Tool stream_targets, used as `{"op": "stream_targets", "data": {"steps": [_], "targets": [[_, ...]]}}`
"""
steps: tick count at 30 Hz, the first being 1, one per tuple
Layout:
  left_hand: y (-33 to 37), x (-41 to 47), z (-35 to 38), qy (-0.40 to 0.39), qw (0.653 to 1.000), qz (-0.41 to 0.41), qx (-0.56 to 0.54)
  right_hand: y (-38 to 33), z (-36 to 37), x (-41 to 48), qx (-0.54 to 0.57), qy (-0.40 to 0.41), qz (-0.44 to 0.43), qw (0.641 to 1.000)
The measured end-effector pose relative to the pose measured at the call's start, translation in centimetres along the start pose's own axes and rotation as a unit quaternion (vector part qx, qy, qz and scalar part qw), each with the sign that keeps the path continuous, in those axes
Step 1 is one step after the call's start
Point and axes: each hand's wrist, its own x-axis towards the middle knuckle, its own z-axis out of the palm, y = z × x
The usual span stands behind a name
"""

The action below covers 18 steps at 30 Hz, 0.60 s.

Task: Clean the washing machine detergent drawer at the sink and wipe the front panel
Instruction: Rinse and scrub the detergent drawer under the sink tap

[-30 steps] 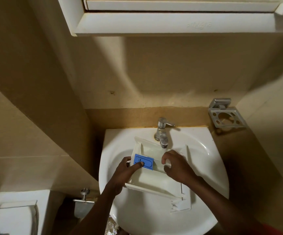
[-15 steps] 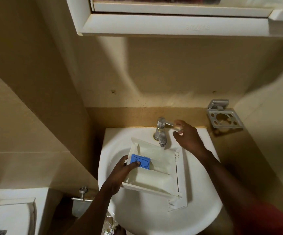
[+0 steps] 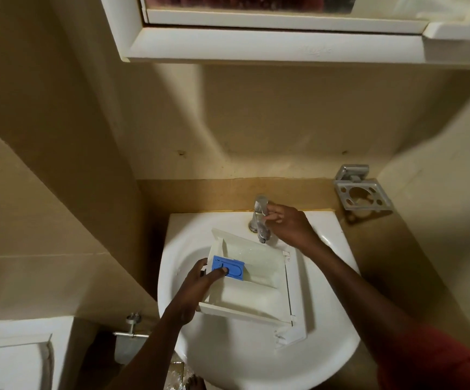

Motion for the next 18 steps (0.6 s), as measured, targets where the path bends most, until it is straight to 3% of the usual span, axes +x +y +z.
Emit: {"op": "stream_targets", "data": {"steps": [5,12,18], "targets": [[0.2,-0.6,0.8,0.011,1.000,0.003,-0.016,3.9,-1.6,-2.6,0.047,0.104,0.049,0.992],[-1.2,-1.3,1.5,0.013,0.999,-0.023,-0.045,8.2,-0.1,-5.8,0.037,0.101,0.062,0.992],[-0.8,-1.7,0.9,0.000,1.000,0.001,-0.024,7.8,-0.4,-7.3,-0.087,0.189,-0.091,0.974]]}}
